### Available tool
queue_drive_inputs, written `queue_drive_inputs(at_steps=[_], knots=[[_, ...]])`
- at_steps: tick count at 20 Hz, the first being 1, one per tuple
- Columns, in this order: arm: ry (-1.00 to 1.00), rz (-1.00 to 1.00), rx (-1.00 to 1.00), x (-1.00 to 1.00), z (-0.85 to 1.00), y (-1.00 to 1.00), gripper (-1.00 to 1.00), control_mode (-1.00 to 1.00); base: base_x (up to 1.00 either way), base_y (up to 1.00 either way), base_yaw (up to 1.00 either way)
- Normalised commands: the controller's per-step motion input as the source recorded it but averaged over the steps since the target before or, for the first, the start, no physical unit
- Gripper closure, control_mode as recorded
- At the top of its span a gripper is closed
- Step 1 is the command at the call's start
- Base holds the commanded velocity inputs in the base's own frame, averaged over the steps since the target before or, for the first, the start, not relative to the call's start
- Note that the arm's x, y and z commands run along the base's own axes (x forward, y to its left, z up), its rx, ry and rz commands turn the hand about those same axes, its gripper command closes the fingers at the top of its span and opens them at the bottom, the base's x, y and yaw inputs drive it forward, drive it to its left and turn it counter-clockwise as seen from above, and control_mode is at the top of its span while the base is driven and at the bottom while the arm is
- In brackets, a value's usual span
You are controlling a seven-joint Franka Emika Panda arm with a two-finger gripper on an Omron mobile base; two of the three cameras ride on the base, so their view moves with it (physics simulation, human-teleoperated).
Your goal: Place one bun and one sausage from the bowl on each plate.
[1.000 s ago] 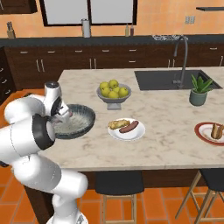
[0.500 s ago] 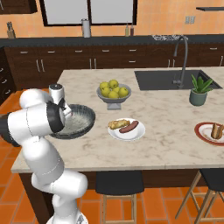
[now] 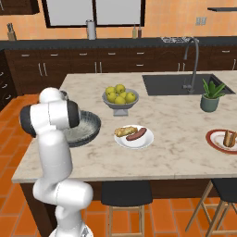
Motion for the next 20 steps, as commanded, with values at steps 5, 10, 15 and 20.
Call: queue_drive_inputs(at_steps=[5, 10, 15, 20], knots=[[0.09, -0.01, 0.00, 0.12, -0.51, 0.03, -1.00, -1.00, 0.00, 0.00, 0.00], [0.05, 0.00, 0.00, 0.00, -0.33, 0.00, 1.00, -1.00, 0.00, 0.00, 0.00], [-0.02, 0.00, -0.03, -0.74, -0.05, -0.32, 1.00, -1.00, 0.00, 0.00, 0.00], [-0.25, -0.03, 0.00, -0.73, 1.00, -0.78, 1.00, -1.00, 0.00, 0.00, 0.00]])
